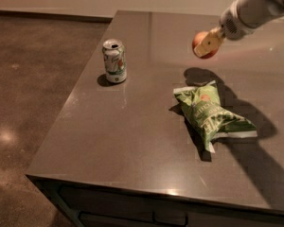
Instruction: Move apple near green jalapeno chip bag
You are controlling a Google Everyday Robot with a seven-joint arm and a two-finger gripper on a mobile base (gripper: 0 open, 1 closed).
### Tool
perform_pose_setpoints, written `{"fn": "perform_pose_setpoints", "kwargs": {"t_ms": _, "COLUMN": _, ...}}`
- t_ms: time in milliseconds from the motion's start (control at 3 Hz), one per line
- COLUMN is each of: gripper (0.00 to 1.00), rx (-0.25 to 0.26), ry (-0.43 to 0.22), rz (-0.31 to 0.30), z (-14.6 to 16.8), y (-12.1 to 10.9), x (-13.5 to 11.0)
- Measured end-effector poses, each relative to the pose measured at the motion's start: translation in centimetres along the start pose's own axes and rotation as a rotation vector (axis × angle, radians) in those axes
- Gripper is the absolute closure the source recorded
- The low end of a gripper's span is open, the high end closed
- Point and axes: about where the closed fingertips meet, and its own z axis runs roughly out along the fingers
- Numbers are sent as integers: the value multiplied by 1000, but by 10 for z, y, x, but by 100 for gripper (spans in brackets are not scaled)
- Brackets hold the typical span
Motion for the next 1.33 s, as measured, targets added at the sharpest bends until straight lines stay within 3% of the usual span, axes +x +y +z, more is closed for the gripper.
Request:
{"fn": "perform_pose_setpoints", "kwargs": {"t_ms": 333, "gripper": 100, "rx": -6, "ry": 4, "rz": -56, "z": -3, "y": 35, "x": 17}}
{"fn": "perform_pose_setpoints", "kwargs": {"t_ms": 667, "gripper": 100, "rx": -44, "ry": 20, "rz": -108, "z": 2, "y": 58, "x": 34}}
{"fn": "perform_pose_setpoints", "kwargs": {"t_ms": 1000, "gripper": 83, "rx": -66, "ry": 4, "rz": -163, "z": 4, "y": 77, "x": 43}}
{"fn": "perform_pose_setpoints", "kwargs": {"t_ms": 1333, "gripper": 59, "rx": -78, "ry": -8, "rz": -190, "z": 7, "y": 87, "x": 50}}
